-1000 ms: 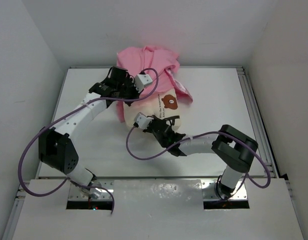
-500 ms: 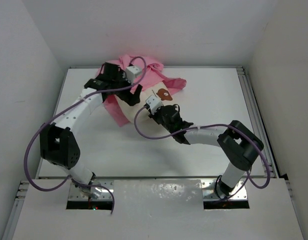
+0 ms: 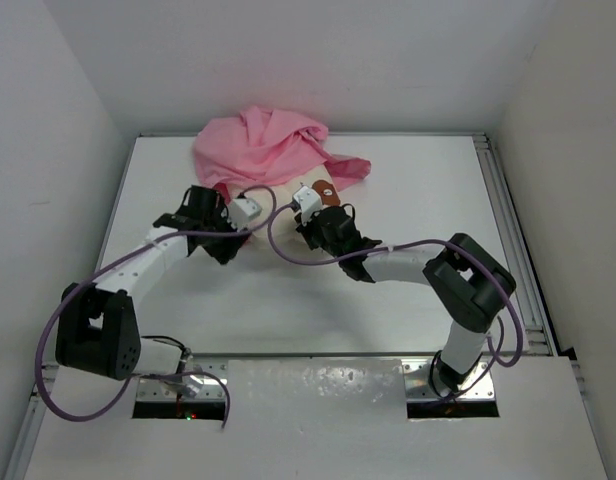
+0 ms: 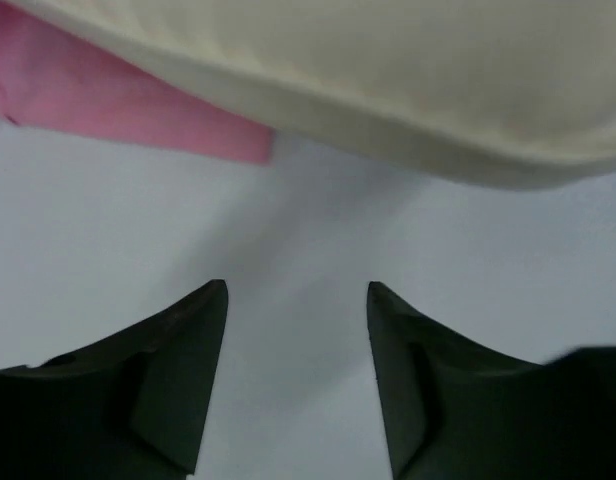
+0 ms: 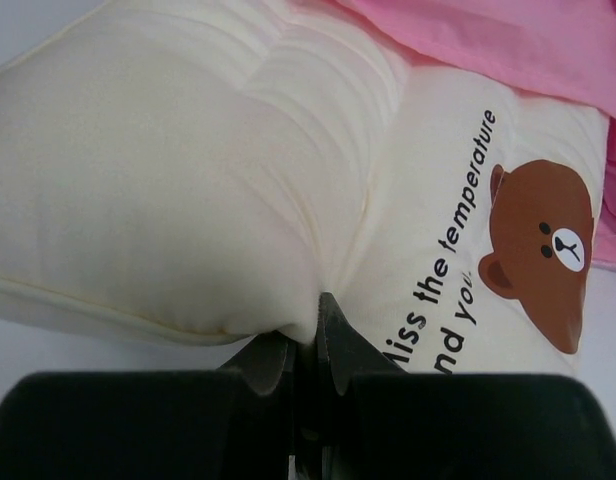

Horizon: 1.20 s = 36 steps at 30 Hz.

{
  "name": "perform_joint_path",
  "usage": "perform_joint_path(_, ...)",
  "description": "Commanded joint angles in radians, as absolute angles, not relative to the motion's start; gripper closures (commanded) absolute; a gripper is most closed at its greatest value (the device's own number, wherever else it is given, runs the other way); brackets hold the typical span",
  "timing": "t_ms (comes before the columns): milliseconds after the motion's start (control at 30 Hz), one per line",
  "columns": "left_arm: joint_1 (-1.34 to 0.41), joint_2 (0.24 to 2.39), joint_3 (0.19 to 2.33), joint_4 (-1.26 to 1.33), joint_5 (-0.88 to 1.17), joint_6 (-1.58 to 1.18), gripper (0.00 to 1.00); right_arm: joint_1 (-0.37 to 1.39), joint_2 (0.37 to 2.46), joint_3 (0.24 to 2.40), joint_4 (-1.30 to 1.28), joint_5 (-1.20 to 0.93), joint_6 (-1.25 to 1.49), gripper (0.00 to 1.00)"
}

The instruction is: Put the pillow into the pillowcase

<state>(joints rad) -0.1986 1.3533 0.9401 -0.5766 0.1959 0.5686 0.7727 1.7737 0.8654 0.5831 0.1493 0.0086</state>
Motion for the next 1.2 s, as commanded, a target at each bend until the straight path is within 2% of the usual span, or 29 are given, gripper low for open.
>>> perform_joint_path(0, -0.203, 1.318, 0.856, -0.482, 0.101, 0.863, 0.41, 0.759, 1.775, 0.923, 0.647, 0.130, 0.087, 1.00)
perform_joint_path(100, -0.126, 1.276, 0.801, -0.407, 0.181, 0.951, 0.24, 0.758, 1.779, 0.911, 0.679, 0.127, 0.112, 1.00)
perform_joint_path(167, -0.080, 1.282, 0.778, -0.324, 0.256, 0.947, 0.19, 0.756, 1.787, 0.897, 0.699, 0.126, 0.144, 1.00)
perform_joint_path(300, -0.071, 1.386, 0.765, -0.158, 0.299, 0.705, 0.16, 0.750, 1.789, 0.870, 0.756, 0.115, 0.189, 1.00)
perform_joint_path(367, -0.086, 1.466, 0.781, -0.112, 0.295, 0.654, 0.11, 0.747, 1.781, 0.854, 0.768, 0.103, 0.210, 1.00)
perform_joint_path(500, -0.129, 1.522, 0.792, -0.100, 0.314, 0.594, 0.10, 0.732, 1.763, 0.838, 0.775, 0.084, 0.230, 1.00)
perform_joint_path(633, -0.179, 1.607, 0.827, -0.068, 0.158, 0.534, 0.09, 0.710, 1.755, 0.836, 0.769, 0.071, 0.247, 1.00)
perform_joint_path(800, -0.196, 1.742, 0.936, -0.092, 0.092, 0.512, 0.09, 0.699, 1.741, 0.844, 0.733, 0.041, 0.258, 1.00)
perform_joint_path(900, -0.228, 1.792, 0.966, -0.115, 0.084, 0.531, 0.18, 0.698, 1.732, 0.851, 0.707, 0.044, 0.253, 1.00)
perform_joint_path(1000, -0.233, 1.825, 0.986, -0.097, 0.083, 0.514, 0.57, 0.698, 1.721, 0.851, 0.684, 0.049, 0.262, 1.00)
perform_joint_path(1033, -0.232, 1.839, 0.994, -0.084, 0.087, 0.500, 0.75, 0.698, 1.718, 0.853, 0.677, 0.049, 0.265, 1.00)
perform_joint_path(1100, -0.222, 1.847, 1.002, -0.075, 0.132, 0.483, 0.95, 0.698, 1.715, 0.854, 0.660, 0.049, 0.273, 1.00)
perform_joint_path(1133, -0.221, 1.847, 1.009, -0.072, 0.149, 0.463, 1.00, 0.698, 1.713, 0.856, 0.651, 0.048, 0.273, 1.00)
perform_joint_path(1167, -0.219, 1.847, 1.012, -0.072, 0.178, 0.459, 1.00, 0.698, 1.713, 0.857, 0.646, 0.048, 0.275, 1.00)
